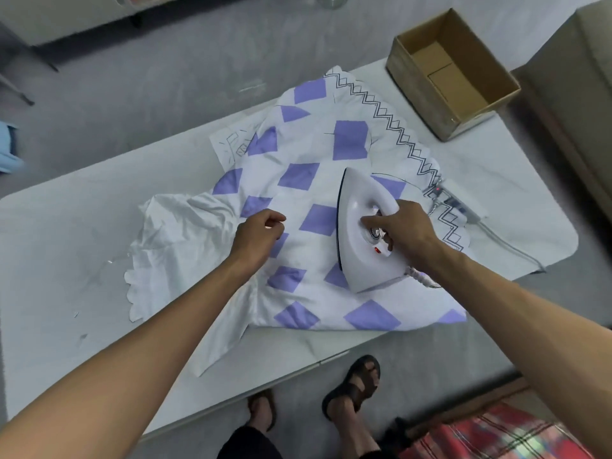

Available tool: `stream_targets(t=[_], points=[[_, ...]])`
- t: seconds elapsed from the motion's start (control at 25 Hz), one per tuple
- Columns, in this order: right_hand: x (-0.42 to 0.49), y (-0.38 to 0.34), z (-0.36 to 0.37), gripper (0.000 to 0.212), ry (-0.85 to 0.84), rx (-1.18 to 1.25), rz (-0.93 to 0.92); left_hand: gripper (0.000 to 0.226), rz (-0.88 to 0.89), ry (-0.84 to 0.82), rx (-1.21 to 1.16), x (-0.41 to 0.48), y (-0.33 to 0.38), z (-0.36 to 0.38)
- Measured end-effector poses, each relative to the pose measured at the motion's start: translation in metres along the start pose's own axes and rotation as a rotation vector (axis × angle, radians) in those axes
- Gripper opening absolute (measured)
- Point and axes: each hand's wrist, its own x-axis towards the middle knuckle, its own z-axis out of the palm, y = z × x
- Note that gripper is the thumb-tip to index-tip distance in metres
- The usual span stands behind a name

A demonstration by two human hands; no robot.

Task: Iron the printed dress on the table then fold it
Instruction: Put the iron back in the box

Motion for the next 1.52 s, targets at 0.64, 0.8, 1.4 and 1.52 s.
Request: stream_targets(t=[0.64,0.8,1.4,1.52], points=[[0.100,-0.043,-0.068,0.016,-0.124,0.180,0.087,0.021,-0.044,0.069,-0.084,0.075,0.069,0.037],[0.126,-0.037,-0.076,0.018,-0.124,0.170,0.092,0.023,-0.084,0.067,-0.066,0.086,0.078,0.057],[0.213,-0.019,-0.137,0.044,-0.245,0.084,0.154,0.019,-0.294,0.220,-0.199,0.093,0.116,0.131],[0.219,-0.021,-0.139,0.051,-0.257,-0.004,0.145,0.018,-0.308,0.222,-0.207,0.097,0.115,0.134]])
